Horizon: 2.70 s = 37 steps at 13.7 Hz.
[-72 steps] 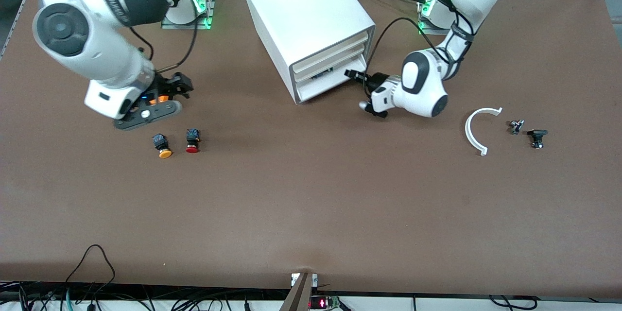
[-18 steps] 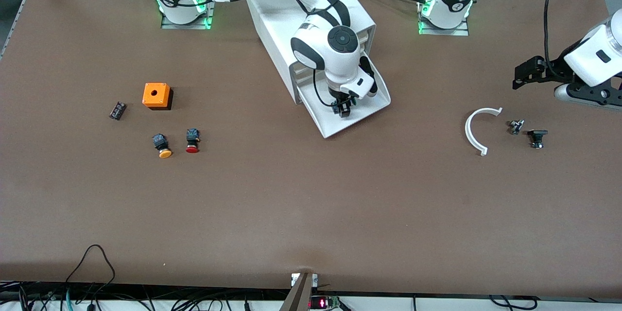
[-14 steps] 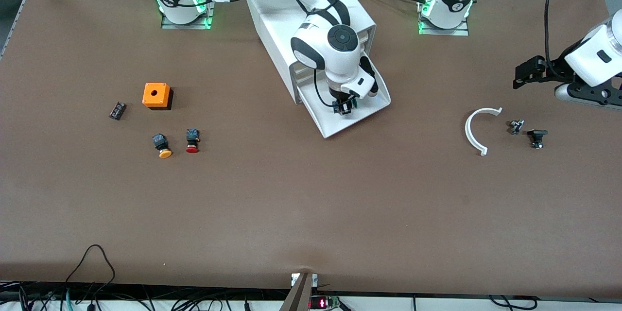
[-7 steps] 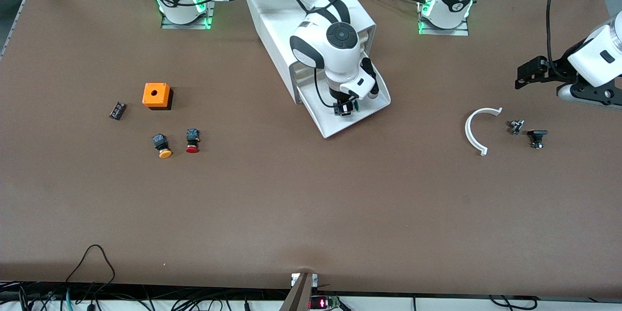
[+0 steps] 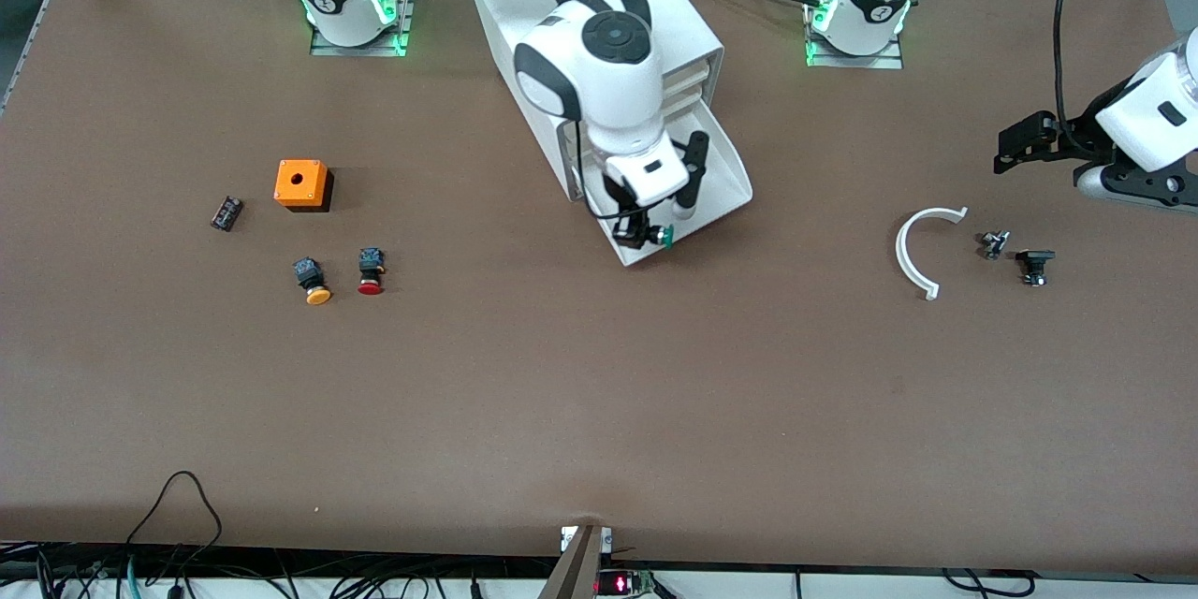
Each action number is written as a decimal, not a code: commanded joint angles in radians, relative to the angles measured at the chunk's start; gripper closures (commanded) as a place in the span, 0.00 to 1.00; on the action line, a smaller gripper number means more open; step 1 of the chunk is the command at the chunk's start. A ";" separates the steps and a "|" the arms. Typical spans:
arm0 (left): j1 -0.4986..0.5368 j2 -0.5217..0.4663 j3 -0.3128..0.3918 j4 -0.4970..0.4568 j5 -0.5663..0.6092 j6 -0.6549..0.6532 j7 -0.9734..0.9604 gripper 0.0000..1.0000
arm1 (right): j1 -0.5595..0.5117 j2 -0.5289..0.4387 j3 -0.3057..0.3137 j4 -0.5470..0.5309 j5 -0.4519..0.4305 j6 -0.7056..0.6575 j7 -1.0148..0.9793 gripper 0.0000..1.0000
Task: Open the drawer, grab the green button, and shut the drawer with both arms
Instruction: 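Lift the green button out of the drawer with the right gripper, then carry the green button to the table while the left gripper reaches the drawer, then release the green button while the left gripper pushes the drawer shut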
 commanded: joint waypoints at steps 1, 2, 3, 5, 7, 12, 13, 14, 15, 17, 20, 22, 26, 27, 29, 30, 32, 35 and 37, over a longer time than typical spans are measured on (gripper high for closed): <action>0.009 0.026 -0.004 0.032 -0.014 -0.016 0.009 0.00 | -0.034 -0.026 -0.078 -0.031 0.096 -0.005 0.023 0.75; 0.007 0.029 -0.004 0.035 -0.006 -0.015 0.010 0.00 | -0.048 -0.029 -0.120 -0.056 0.130 -0.002 0.023 0.74; 0.007 0.046 -0.004 0.046 -0.003 -0.015 0.010 0.00 | -0.052 -0.036 -0.154 -0.089 0.166 0.002 0.029 0.74; 0.009 0.078 -0.004 0.078 0.000 -0.013 0.010 0.00 | -0.071 -0.055 -0.200 -0.175 0.200 0.009 0.049 0.75; 0.006 0.103 -0.005 0.106 0.000 -0.015 0.007 0.00 | -0.115 -0.068 -0.205 -0.255 0.190 0.035 0.043 0.75; -0.023 0.103 -0.018 0.106 -0.009 -0.016 -0.008 0.00 | -0.264 -0.046 -0.202 -0.384 0.150 0.157 -0.038 0.75; -0.026 0.103 -0.019 0.098 -0.012 -0.012 -0.017 0.00 | -0.305 -0.036 -0.201 -0.390 0.160 0.197 -0.105 0.74; -0.055 0.117 -0.034 0.084 -0.014 0.015 -0.064 0.00 | -0.340 -0.027 -0.196 -0.392 0.161 0.208 -0.156 0.74; -0.069 0.127 -0.048 0.042 -0.014 0.078 -0.132 0.00 | -0.368 -0.013 -0.187 -0.392 0.161 0.211 -0.222 0.74; -0.092 0.169 -0.119 -0.053 -0.011 0.230 -0.245 0.00 | -0.429 0.006 -0.158 -0.393 0.161 0.231 -0.383 0.74; -0.129 0.236 -0.174 -0.174 0.002 0.466 -0.415 0.00 | -0.517 0.024 -0.083 -0.412 0.159 0.271 -0.498 0.74; -0.172 0.268 -0.174 -0.270 0.002 0.638 -0.550 0.00 | -0.543 0.027 -0.060 -0.427 0.162 0.305 -0.503 0.42; -0.276 0.350 -0.174 -0.373 -0.005 0.827 -0.851 0.00 | -0.601 -0.034 0.002 -0.415 0.165 0.247 -0.381 0.00; -0.295 0.353 -0.176 -0.389 -0.012 0.832 -0.887 0.00 | -0.608 -0.057 0.020 -0.412 0.165 0.208 -0.315 0.00; -0.339 0.377 -0.176 -0.411 -0.053 0.835 -0.921 0.00 | -0.603 -0.108 0.028 -0.412 0.165 0.146 -0.185 0.00; -0.360 0.384 -0.176 -0.417 -0.133 0.852 -0.934 0.00 | -0.599 -0.129 0.031 -0.410 0.165 0.112 -0.141 0.00; -0.405 0.385 -0.176 -0.449 -0.185 0.878 -0.936 0.00 | -0.602 -0.178 0.063 -0.409 0.167 0.043 -0.042 0.00; -0.410 0.356 -0.192 -0.486 -0.196 0.867 -0.970 0.00 | -0.598 -0.243 0.105 -0.348 0.167 -0.117 0.148 0.00; -0.408 0.324 -0.252 -0.511 -0.201 0.844 -1.054 0.00 | -0.598 -0.263 0.131 -0.282 0.168 -0.216 0.263 0.00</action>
